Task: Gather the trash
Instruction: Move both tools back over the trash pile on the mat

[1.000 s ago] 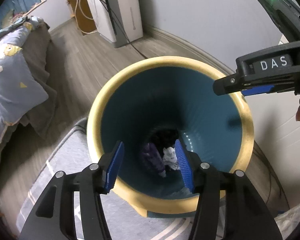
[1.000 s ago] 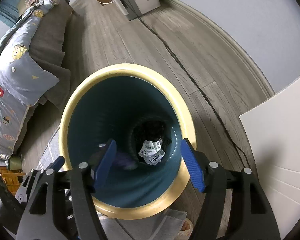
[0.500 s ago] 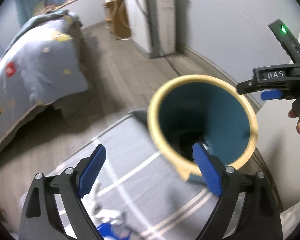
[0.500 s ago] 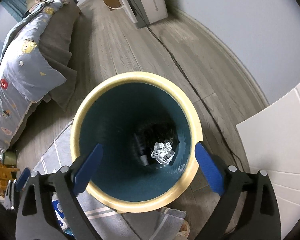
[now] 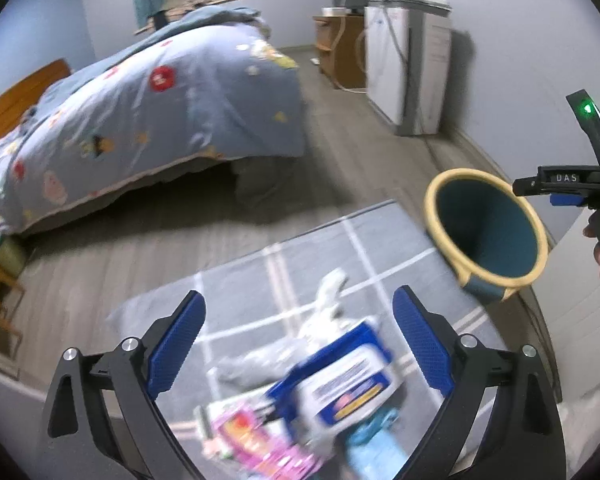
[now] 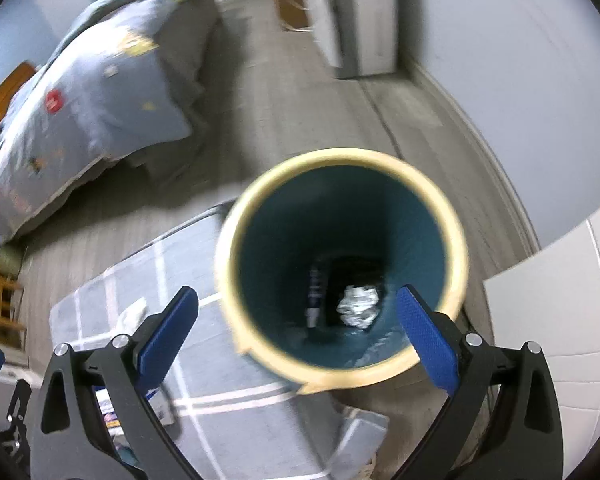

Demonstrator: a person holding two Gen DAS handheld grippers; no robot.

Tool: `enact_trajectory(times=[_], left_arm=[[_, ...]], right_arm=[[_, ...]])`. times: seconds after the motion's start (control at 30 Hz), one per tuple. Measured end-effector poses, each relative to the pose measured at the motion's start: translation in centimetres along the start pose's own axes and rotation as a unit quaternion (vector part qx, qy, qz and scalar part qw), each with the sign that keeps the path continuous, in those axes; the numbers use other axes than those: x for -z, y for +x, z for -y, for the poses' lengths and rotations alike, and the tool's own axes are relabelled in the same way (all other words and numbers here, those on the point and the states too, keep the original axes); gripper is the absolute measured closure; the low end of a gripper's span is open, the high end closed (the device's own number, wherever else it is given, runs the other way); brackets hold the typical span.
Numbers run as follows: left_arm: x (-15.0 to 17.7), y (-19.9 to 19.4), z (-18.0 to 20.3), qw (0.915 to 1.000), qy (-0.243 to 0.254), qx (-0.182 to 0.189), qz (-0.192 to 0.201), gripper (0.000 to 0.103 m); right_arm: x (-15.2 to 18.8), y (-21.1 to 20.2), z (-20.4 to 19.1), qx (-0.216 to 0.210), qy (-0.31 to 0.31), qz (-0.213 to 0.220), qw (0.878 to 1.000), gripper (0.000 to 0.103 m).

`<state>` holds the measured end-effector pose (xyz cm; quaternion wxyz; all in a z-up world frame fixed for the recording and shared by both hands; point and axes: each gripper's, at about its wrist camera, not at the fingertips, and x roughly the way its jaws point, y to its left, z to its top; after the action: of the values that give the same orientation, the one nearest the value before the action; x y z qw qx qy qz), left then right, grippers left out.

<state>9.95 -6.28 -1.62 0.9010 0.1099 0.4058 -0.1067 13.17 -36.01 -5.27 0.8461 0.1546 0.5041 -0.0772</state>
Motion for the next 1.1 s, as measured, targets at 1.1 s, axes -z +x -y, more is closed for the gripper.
enact_trajectory(times=[1.1], left_arm=[[11.2,-1.4,-18.5,0.9776,-0.194,-0.081,-0.015,0.008]], right_arm=[[15.1,3.0,-26.7,-0.096,-0.204,-0.086,0.971,0.029]])
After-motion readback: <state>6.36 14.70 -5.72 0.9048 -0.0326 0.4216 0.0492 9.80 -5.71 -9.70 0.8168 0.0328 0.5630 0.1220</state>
